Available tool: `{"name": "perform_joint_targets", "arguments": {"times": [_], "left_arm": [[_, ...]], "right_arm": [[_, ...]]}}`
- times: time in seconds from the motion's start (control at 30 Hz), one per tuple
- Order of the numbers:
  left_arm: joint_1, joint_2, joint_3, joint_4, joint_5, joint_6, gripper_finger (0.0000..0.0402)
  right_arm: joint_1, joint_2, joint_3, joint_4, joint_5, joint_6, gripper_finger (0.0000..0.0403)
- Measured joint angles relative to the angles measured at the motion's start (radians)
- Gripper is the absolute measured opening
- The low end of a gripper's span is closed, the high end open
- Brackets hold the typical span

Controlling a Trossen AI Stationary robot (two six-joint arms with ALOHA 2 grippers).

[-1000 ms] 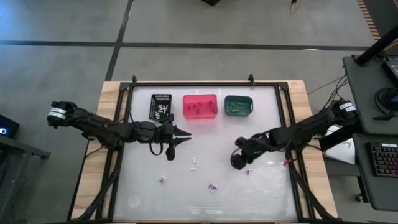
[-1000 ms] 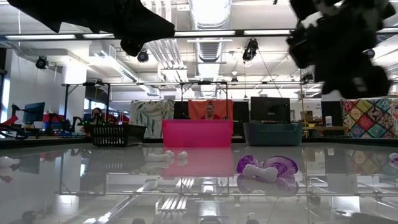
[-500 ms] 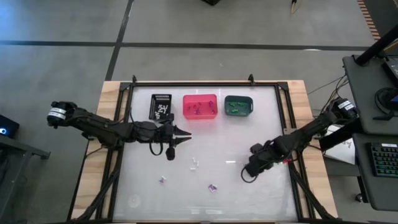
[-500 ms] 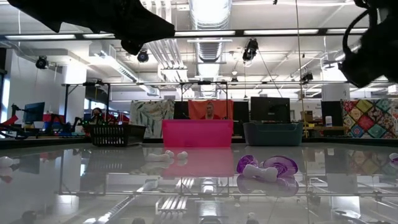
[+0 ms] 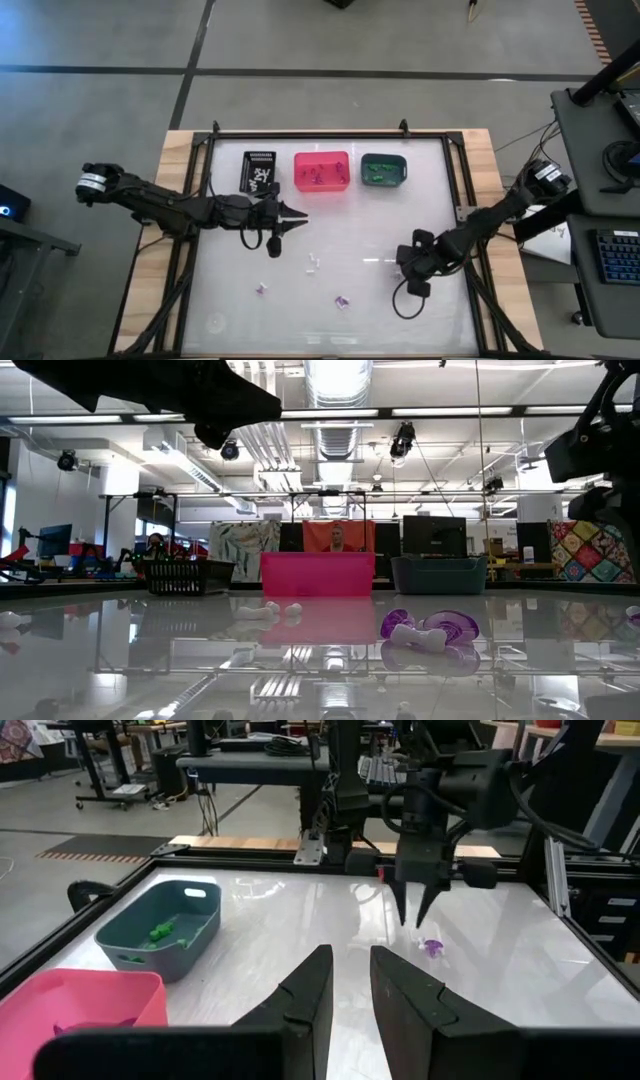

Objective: Sort Halloween decoration
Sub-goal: Put the white bone toy into the black bin

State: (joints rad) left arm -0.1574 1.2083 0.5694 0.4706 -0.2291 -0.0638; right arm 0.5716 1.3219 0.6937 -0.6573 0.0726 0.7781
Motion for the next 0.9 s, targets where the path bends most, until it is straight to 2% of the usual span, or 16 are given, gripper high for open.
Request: {"name": "perform_joint_targets", "arguments": {"times": [0.43,0.73,0.9], "left_arm": [[0.000,0.000,-0.001,0.005,0.000,0.000,0.0055],[0.000,0.000,0.001,0.005,0.000,0.002,0.0055],[0.000,0.000,0.001,0.005,0.000,0.002,0.0055]], "right_arm": [[0.000,0.071,0.006,0.116,-0.022,-0.031,0.0079],[0.000,0.117,0.010,0.127,-0.023,-0.023,0.0079],[-0.002,0.111,0.009,0.120,-0.020,0.016,0.0066]]}}
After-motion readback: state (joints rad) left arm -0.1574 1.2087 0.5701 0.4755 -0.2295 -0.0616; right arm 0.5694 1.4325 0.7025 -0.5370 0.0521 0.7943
